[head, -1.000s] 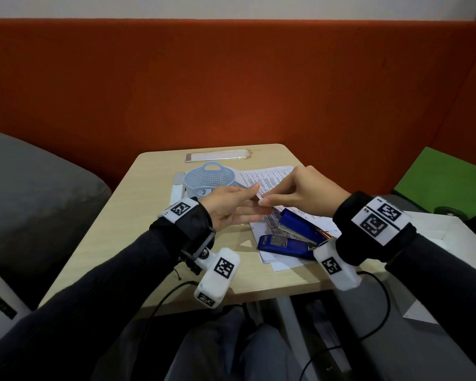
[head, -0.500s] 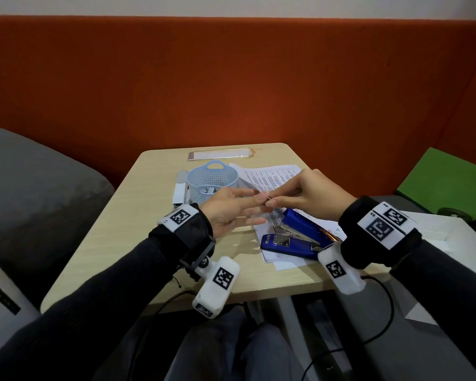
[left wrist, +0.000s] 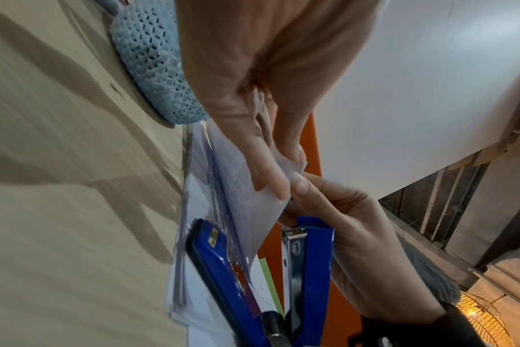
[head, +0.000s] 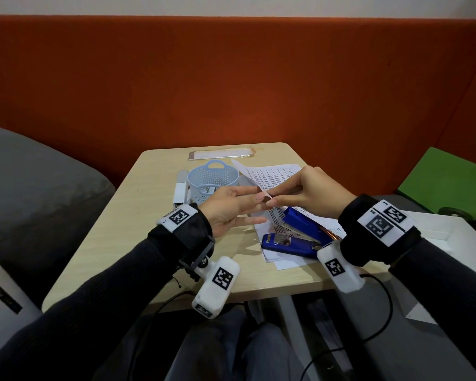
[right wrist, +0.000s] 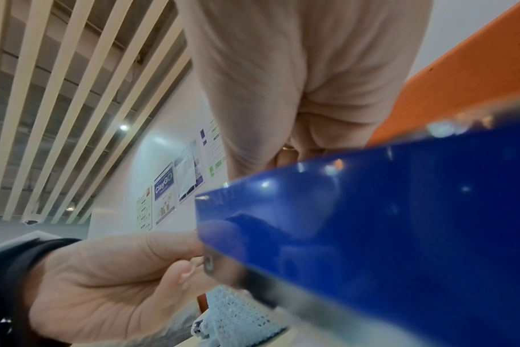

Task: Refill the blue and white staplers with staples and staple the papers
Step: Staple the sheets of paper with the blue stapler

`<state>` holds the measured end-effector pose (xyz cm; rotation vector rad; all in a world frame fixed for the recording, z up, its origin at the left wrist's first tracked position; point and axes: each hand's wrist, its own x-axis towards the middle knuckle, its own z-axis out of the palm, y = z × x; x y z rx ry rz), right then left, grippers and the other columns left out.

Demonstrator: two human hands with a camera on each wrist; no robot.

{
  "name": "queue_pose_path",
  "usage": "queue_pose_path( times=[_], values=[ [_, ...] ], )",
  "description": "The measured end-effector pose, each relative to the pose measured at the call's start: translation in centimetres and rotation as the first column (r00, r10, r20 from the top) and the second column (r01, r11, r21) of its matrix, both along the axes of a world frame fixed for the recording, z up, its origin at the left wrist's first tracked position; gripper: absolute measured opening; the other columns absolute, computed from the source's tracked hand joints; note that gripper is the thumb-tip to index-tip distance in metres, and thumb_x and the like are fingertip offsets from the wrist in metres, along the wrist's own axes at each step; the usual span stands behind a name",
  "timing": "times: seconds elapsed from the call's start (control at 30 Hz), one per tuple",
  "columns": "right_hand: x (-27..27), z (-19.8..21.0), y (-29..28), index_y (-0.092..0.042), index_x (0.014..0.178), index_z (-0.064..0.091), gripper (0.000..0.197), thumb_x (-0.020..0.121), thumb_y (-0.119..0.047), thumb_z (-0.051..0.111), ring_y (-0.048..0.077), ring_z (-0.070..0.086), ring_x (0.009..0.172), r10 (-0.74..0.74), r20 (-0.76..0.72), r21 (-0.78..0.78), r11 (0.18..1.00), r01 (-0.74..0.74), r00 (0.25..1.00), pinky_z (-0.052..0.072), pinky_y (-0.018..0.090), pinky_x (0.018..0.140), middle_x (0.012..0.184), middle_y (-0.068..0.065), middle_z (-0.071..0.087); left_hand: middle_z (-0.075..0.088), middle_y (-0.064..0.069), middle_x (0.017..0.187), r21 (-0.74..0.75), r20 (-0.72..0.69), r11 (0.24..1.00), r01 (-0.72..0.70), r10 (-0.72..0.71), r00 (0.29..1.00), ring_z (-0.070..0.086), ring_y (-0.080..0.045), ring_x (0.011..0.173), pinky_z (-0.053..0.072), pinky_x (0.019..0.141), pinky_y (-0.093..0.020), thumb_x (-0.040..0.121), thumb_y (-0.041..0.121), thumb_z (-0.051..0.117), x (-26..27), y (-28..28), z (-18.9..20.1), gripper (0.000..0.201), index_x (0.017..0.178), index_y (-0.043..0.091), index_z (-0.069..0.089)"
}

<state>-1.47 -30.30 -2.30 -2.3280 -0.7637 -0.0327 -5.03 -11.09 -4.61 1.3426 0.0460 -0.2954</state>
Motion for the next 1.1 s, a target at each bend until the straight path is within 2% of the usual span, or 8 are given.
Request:
queue_pose_path(
  times=[0.23,0.47,0.6,0.67,0.8,0.87,0.97,1.1],
  values=[
    [0.2,-0.2,0.1,-0.016,0.104,0.078,0.030,0.077,-0.031,0.079,-0.005,0.068,0.087,0.001,-0.001,-0.012,1.000,-0.001,1.000,0.045,0.004,0.068,0.101,-0.003,0.076,0.073,-0.007,0.105,-0.017,-0.001,1.000,-0.011,0.011,1.000,0.073,-0.012,0.088,0.061,0.065,-0.030,0.088,0.006,0.064,-0.1,0.0,-0.1,0.042,0.129,0.002,0.052],
    [-0.1,0.0,0.3,-0.018,0.102,0.079,0.030,0.078,-0.036,0.078,-0.004,0.067,0.084,-0.015,0.011,-0.032,0.999,0.015,1.000,0.046,0.005,0.067,0.097,-0.003,0.077,0.072,-0.009,0.107,0.015,0.002,1.000,-0.003,0.003,1.000,0.072,-0.011,0.089,0.061,0.064,-0.028,0.090,0.008,0.063,-0.1,-0.1,-0.1,0.039,0.127,0.002,0.055],
    [-0.3,0.1,0.4,-0.029,0.094,0.080,0.021,0.084,-0.044,0.070,0.008,0.045,0.055,-0.004,0.029,-0.056,0.998,0.005,1.000,0.032,0.016,0.049,0.067,0.007,0.073,0.071,-0.012,0.113,0.021,0.007,1.000,0.018,-0.018,1.000,0.071,-0.015,0.097,0.061,0.067,-0.029,0.090,0.007,0.062,-0.2,0.0,-0.1,0.028,0.118,0.003,0.059],
    [-0.3,0.2,0.5,-0.032,0.090,0.080,0.020,0.084,-0.046,0.068,0.012,0.032,0.054,-0.001,0.038,-0.062,0.998,0.003,0.999,0.026,0.023,0.049,0.056,0.015,0.061,0.071,-0.012,0.113,0.023,0.007,0.999,0.025,-0.025,1.000,0.071,-0.015,0.096,0.061,0.068,-0.030,0.090,0.006,0.061,-0.3,0.0,-0.1,0.025,0.115,0.004,0.060],
    [-0.4,0.2,0.7,-0.016,0.082,0.080,0.033,0.091,-0.042,0.063,0.012,0.034,0.053,-0.025,0.057,-0.088,0.996,0.030,0.998,0.028,0.025,0.050,0.056,0.019,0.055,0.071,-0.011,0.113,0.043,0.010,0.999,0.032,-0.032,0.999,0.069,-0.017,0.102,0.061,0.069,-0.030,0.091,0.003,0.060,-0.2,0.1,0.0,0.027,0.118,0.004,0.060],
    [-0.4,0.2,0.7,-0.004,0.067,0.072,0.042,0.094,-0.034,0.060,0.010,0.032,0.049,-0.053,0.060,-0.105,0.993,0.059,0.997,0.025,0.019,0.046,0.049,0.012,0.046,0.073,-0.011,0.107,0.064,0.006,0.998,0.024,-0.024,1.000,0.071,-0.016,0.096,0.061,0.070,-0.030,0.091,-0.001,0.058,-0.2,0.0,0.0,0.024,0.114,0.003,0.064],
    [-0.6,0.3,1.0,-0.012,0.052,0.062,0.042,0.094,-0.021,0.059,0.010,0.029,0.048,-0.083,0.085,-0.147,0.985,0.095,0.993,0.025,0.019,0.046,0.046,-0.002,0.039,0.075,-0.007,0.082,0.092,-0.008,0.994,-0.063,0.064,0.998,0.073,-0.012,0.071,0.061,0.065,-0.030,0.088,-0.005,0.061,-0.2,-0.3,0.1,0.014,0.098,0.003,0.065],
    [-0.2,0.5,0.8,-0.002,0.055,0.059,0.036,0.086,-0.017,0.069,0.014,0.032,0.052,-0.156,0.167,-0.110,0.978,0.176,0.973,0.033,0.028,0.055,0.050,0.008,0.045,0.072,-0.017,0.084,0.119,-0.044,0.986,-0.118,0.124,0.991,0.073,-0.017,0.059,0.059,0.053,-0.025,0.083,-0.003,0.068,-0.2,-0.2,0.6,0.040,0.120,-0.005,0.054]
  ],
)
